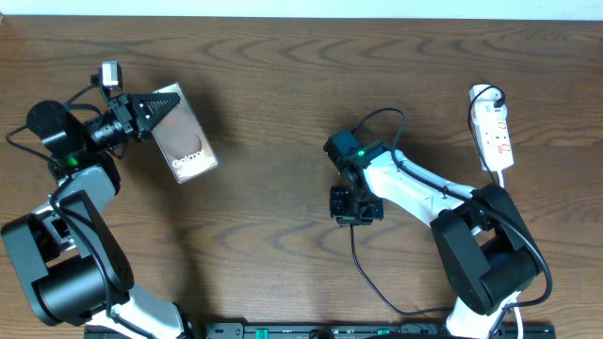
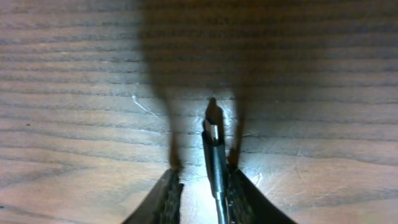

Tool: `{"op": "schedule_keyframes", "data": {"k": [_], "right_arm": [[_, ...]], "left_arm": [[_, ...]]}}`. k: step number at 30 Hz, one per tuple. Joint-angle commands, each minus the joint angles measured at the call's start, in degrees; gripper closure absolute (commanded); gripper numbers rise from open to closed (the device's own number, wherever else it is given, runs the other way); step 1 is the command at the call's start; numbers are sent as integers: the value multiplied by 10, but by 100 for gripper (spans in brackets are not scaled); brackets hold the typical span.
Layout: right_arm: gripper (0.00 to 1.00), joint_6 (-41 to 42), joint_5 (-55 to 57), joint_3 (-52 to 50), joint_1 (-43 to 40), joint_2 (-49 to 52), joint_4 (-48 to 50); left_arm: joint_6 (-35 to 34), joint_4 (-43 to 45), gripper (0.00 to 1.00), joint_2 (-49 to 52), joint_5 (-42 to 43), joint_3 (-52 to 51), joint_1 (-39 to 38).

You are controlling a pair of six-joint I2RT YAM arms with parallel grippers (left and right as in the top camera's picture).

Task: Plug charger to phone and switch on socket

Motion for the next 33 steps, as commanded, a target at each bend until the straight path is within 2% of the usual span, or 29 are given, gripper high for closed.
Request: {"op": "schedule_keyframes", "data": {"k": [1, 11, 17, 21, 33], "right_arm": [[74, 0, 46, -14, -10, 32, 13], [74, -5, 50, -14, -12, 32, 30], [83, -5, 43, -14, -11, 32, 24], [95, -5, 40, -14, -8, 35, 16], [98, 9, 26, -15, 18, 55, 11]], "left_arm": [[4, 3, 93, -8, 7, 3, 0], [4, 3, 93, -8, 7, 3, 0], [4, 3, 92, -8, 7, 3, 0], [4, 3, 93, -8, 7, 3, 0], [4, 3, 93, -8, 7, 3, 0]]}}
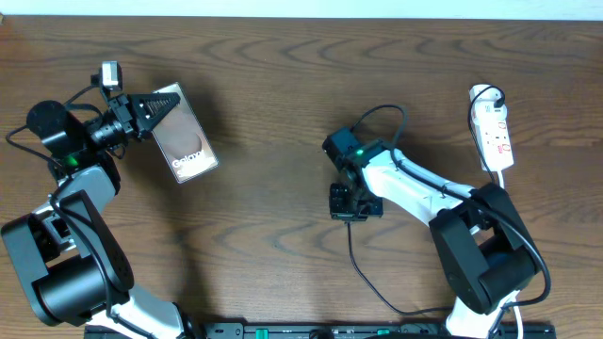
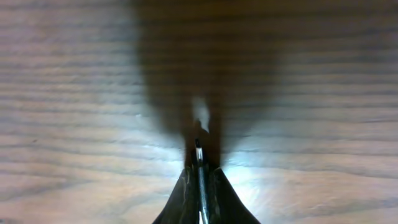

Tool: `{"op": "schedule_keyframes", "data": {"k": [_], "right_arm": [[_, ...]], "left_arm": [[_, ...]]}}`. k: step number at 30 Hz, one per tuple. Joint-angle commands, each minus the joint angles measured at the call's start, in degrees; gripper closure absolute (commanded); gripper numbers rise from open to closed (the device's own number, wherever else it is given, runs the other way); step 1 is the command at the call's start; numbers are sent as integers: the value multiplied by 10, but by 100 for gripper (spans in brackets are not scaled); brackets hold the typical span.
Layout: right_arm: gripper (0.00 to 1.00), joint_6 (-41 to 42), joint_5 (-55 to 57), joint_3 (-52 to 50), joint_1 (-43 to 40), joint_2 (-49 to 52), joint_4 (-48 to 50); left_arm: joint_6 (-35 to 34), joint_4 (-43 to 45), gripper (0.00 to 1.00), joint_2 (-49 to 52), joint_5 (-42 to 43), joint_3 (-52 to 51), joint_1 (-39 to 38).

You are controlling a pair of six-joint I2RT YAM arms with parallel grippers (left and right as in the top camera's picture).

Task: Plug charger to phone and switch on socket

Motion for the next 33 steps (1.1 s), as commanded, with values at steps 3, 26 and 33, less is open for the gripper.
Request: {"op": "schedule_keyframes", "data": {"k": [3, 26, 33], "right_arm": [[99, 17, 4, -23, 10, 49, -3], [99, -357, -501, -23, 10, 49, 215], [99, -337, -472, -23, 10, 49, 213]], "left_arm": [[4, 3, 92, -8, 7, 3, 0], [4, 3, 92, -8, 7, 3, 0], [4, 3, 93, -8, 7, 3, 0]]}}
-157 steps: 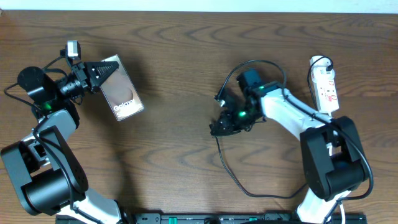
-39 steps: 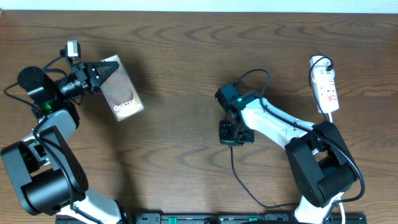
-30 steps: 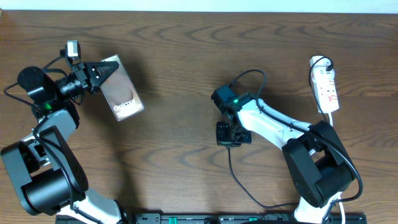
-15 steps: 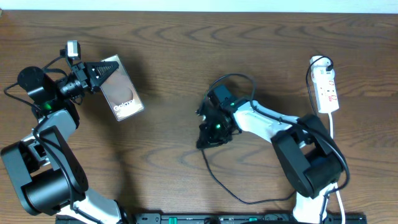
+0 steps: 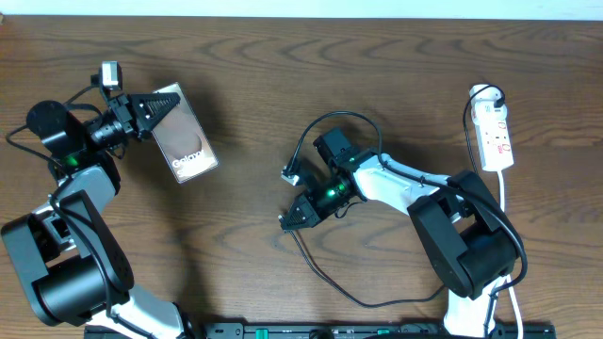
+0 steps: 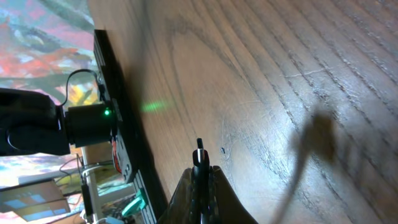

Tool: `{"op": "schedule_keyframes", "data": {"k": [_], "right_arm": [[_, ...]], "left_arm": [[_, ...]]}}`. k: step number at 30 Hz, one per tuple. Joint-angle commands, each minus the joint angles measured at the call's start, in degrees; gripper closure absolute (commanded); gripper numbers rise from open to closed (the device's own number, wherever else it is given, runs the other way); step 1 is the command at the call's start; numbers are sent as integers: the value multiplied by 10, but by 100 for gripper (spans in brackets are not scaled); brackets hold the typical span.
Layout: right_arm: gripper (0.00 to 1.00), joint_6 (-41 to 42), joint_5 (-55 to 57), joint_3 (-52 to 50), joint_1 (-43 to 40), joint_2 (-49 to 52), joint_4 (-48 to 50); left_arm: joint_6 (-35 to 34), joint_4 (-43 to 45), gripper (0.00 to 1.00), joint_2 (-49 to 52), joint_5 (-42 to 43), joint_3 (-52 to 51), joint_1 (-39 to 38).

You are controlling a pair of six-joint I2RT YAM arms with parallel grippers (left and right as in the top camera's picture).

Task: Plug charger to phone and switch on socket

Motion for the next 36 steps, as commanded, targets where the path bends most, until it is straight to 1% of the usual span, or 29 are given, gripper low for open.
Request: {"op": "schedule_keyframes", "data": {"k": [1, 4, 8, 13, 18, 22, 25, 30, 31, 32, 33, 34, 35, 36], "right_arm": [[99, 22, 31, 0, 7, -2, -3], [99, 112, 151, 0, 7, -2, -31], [99, 201, 301, 0, 6, -2, -106], [99, 279, 407, 0, -1, -2, -176], [99, 319, 471, 0, -13, -2, -207], [99, 323, 493, 0, -17, -2, -211], [99, 345, 531, 0, -18, -2, -211], [99, 345, 557, 0, -18, -2, -206], [97, 345, 558, 0, -18, -2, -206], [94, 345, 558, 0, -18, -2, -206], [88, 345, 558, 0, -18, -2, -206], [82, 346, 557, 0, -18, -2, -207], [70, 346, 555, 0, -18, -2, -207], [64, 346, 551, 0, -18, -2, -207]], "left_arm": [[4, 3, 92, -8, 7, 3, 0], [4, 3, 93, -8, 7, 3, 0], [6, 3, 92, -8, 7, 3, 0], [8, 3, 93, -8, 7, 3, 0], [8, 3, 93, -8, 7, 3, 0], [8, 3, 92, -8, 7, 3, 0], [8, 3, 93, -8, 7, 3, 0], [8, 3, 92, -8, 7, 3, 0], [8, 3, 93, -8, 7, 3, 0], [8, 3, 93, -8, 7, 3, 0], [8, 3, 93, -8, 7, 3, 0], [8, 3, 93, -8, 7, 3, 0], [8, 3, 92, -8, 7, 3, 0], [8, 3, 93, -8, 7, 3, 0]]}}
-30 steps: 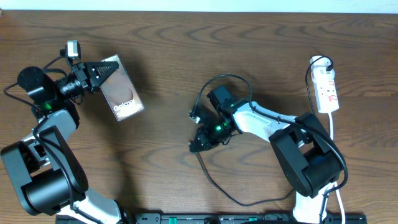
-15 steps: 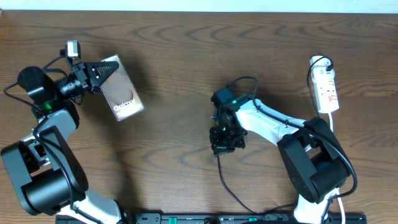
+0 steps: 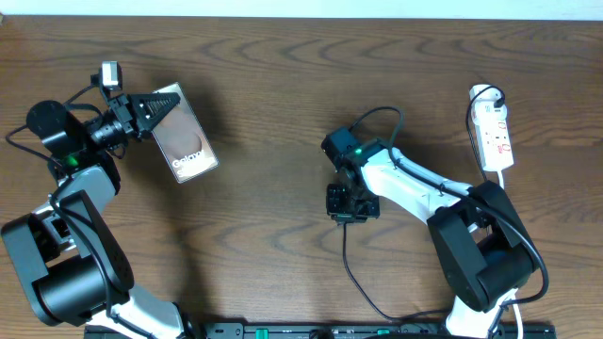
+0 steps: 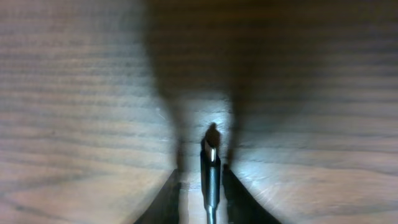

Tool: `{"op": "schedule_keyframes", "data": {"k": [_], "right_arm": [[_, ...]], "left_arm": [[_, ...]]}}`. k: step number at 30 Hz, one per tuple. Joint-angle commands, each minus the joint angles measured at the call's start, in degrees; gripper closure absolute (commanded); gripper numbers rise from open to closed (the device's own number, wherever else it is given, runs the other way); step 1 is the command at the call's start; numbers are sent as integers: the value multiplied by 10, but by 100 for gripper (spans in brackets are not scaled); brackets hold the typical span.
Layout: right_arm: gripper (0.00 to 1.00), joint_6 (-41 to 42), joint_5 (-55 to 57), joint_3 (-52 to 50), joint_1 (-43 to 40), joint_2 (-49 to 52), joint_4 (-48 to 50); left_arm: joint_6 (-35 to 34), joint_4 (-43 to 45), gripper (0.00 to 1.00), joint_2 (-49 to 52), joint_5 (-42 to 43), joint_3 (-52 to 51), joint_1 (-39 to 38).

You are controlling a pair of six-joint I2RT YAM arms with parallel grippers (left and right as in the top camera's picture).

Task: Plug charger to phone and switch on socket

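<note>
The phone (image 3: 186, 139) lies face up at the far left, with my left gripper (image 3: 158, 104) closed over its upper left corner. My right gripper (image 4: 200, 169) points down at mid-table and stands open. The charger plug (image 4: 210, 163) lies on the wood between the fingers, with a gap on each side. In the overhead view my right gripper (image 3: 351, 209) hides the plug, and the black cable (image 3: 347, 268) runs from it toward the front edge. The white socket strip (image 3: 494, 132) lies at the far right.
Bare brown wood separates the phone from the right gripper. A black rail (image 3: 311, 330) runs along the table's front edge. The right arm's own cable loops above its wrist (image 3: 377, 118).
My right gripper was shut on the plug, tilted and held left of centre. Now it is back over mid-table, pointing down, open, with the plug on the wood between its fingers.
My right gripper stood open around the plug on the table, then shut on it. Then it held the plug, swung toward the left. Now it is open again at about the first spot. The left gripper and phone have not moved.
</note>
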Motion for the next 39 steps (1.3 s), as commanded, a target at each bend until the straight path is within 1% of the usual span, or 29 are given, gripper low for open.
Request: {"op": "schedule_keyframes", "data": {"k": [1, 2, 4, 18, 20, 22, 28, 39], "right_arm": [[57, 7, 96, -28, -8, 44, 7], [54, 11, 96, -28, -8, 44, 5], [53, 11, 90, -28, -8, 44, 3], [51, 54, 86, -29, 14, 44, -17], [51, 54, 83, -29, 14, 44, -18], [55, 54, 71, -29, 14, 44, -18], [59, 53, 61, -29, 14, 44, -18], [60, 52, 37, -29, 14, 44, -17]], "left_arm": [[4, 3, 93, -8, 7, 3, 0], [4, 3, 92, -8, 7, 3, 0], [4, 3, 92, -8, 7, 3, 0], [4, 3, 93, -8, 7, 3, 0], [4, 3, 93, -8, 7, 3, 0], [4, 3, 92, -8, 7, 3, 0], [4, 3, 93, -8, 7, 3, 0], [4, 3, 93, -8, 7, 3, 0]]}}
